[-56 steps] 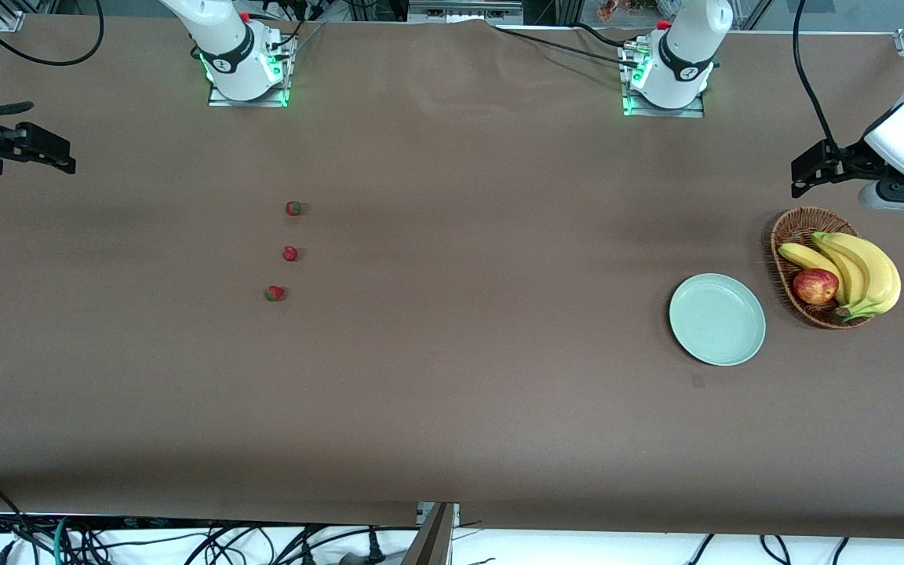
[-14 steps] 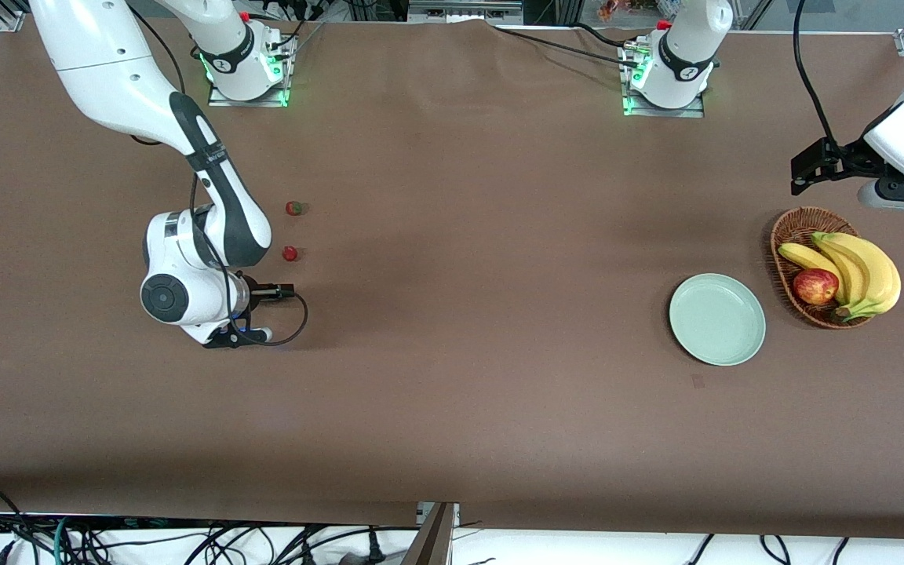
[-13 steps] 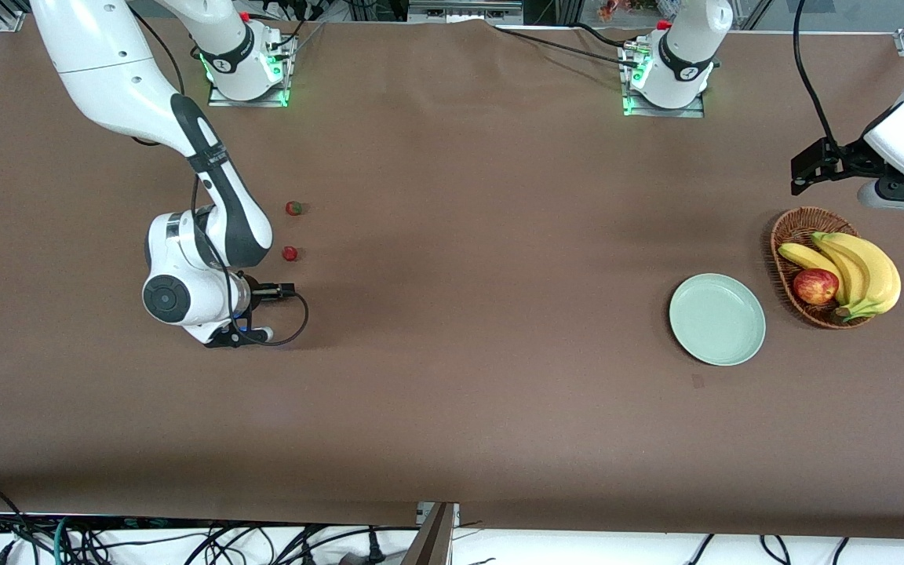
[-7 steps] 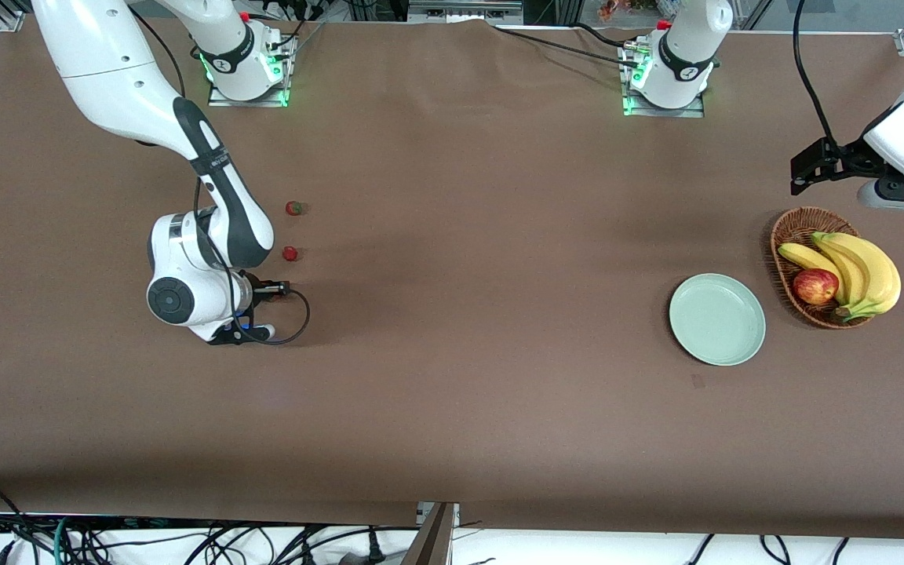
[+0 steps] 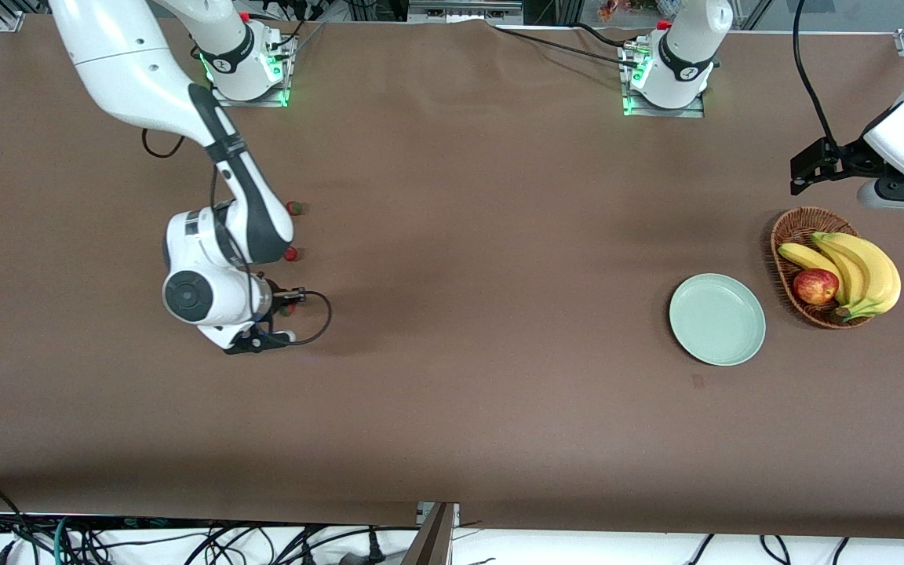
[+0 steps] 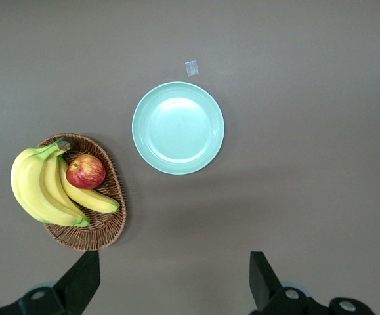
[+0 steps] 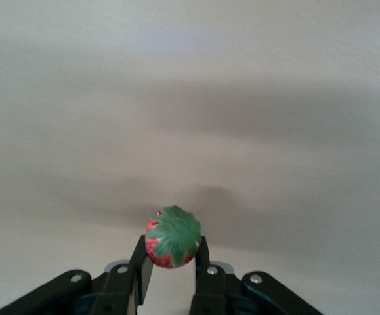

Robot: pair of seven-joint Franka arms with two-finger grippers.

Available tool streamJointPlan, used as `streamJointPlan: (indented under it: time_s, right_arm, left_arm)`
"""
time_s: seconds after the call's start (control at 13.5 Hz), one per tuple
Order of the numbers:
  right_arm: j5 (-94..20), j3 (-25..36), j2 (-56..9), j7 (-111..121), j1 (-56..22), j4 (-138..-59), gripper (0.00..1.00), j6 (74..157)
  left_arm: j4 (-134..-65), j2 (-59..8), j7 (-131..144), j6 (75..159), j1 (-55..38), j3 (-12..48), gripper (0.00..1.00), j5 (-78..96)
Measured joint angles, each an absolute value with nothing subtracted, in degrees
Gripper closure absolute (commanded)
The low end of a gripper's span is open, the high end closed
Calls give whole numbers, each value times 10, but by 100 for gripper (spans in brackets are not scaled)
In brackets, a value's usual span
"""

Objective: Collect all strawberries into plate
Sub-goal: 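Carry the strawberry toward the plate and set it down mid-table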

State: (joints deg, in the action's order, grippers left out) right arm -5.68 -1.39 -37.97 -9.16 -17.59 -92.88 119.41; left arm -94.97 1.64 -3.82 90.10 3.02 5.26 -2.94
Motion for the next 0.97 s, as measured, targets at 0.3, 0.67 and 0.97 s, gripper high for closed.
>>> streamJointPlan:
  time_s: [0.3, 0.67, 0.97]
  right_arm:
    - [-58, -17, -399, -329, -310, -885, 95, 1255]
    - [-58, -20, -462, -550, -445, -852, 94, 1462]
    - [-58, -58, -529, -657, -485, -785, 94, 1559]
  left_arm:
    - [-950, 16, -38, 901, 30, 52, 0, -29]
    - [-950, 16, -38, 901, 30, 53, 0, -29]
    - [-950, 16, -38, 901, 30, 53, 0, -29]
